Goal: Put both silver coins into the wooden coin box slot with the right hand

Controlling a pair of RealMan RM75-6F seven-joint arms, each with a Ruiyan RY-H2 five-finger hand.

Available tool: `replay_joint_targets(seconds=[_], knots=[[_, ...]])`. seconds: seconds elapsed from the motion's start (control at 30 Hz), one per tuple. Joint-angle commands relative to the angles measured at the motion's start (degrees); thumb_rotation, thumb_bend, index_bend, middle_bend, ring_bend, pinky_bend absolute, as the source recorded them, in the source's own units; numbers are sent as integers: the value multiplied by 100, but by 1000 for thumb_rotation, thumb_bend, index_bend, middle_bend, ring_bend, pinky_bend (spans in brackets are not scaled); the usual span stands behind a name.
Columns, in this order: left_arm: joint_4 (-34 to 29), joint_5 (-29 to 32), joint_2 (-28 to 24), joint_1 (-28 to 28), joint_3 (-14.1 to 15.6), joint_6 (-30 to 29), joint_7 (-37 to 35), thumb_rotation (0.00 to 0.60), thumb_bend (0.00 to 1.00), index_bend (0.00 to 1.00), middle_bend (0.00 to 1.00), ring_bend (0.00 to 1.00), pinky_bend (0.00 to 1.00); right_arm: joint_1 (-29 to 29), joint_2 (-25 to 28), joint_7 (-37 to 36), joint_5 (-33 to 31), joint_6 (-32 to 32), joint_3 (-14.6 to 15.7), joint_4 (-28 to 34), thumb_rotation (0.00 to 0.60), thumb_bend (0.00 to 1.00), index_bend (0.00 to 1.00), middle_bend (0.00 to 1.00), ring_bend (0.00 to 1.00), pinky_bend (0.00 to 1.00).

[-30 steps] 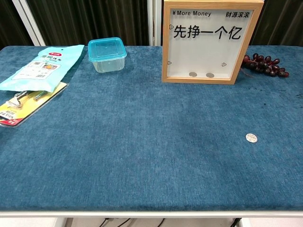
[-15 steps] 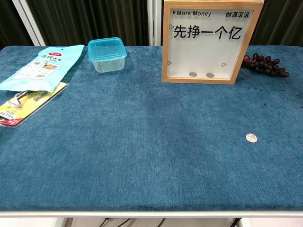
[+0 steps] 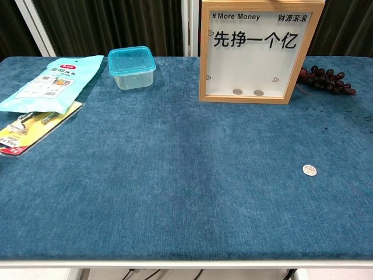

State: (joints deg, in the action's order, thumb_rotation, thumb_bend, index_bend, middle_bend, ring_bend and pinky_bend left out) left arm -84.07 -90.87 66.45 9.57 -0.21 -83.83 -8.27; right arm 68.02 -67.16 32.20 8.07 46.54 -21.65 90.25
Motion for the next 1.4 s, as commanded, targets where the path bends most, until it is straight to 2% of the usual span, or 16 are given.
replay_joint_targets(seconds=[0.03,0.37,0.87,0.97,1.07,1.23,1.33,1.4], knots=[[15,3,-7,5,-7,2,-25,600,49,0,0,0,0,200,-23,181,-288,-87,190,-166,600,477,852,67,0,0],[59,48,-12,12,-9,55,-72,600,49,0,0,0,0,334,-60,170,-538,-147,400,-351,600,477,853,66,0,0],[100,86,-8,-16,-12,52,-123,600,49,0,0,0,0,438,-146,105,-555,-182,612,-433,600,477,831,63,0,0],[117,85,-9,-20,-15,43,-149,600,49,0,0,0,0,448,-155,88,-534,-199,640,-435,600,477,703,48,0,0],[129,79,-9,-19,-18,38,-165,600,49,0,0,0,0,438,-160,23,-452,-230,638,-441,600,476,443,23,0,0],[145,81,-3,-19,-21,39,-187,600,49,0,0,0,0,382,-118,-149,-260,-296,609,-383,600,444,119,0,0,0],[150,81,0,-15,-21,49,-190,600,49,0,0,0,0,343,-80,-250,-135,-322,602,-339,600,440,12,0,0,0],[146,77,0,-12,-22,47,-185,600,49,0,0,0,0,308,-47,-329,-58,-331,589,-294,600,440,0,0,0,0]])
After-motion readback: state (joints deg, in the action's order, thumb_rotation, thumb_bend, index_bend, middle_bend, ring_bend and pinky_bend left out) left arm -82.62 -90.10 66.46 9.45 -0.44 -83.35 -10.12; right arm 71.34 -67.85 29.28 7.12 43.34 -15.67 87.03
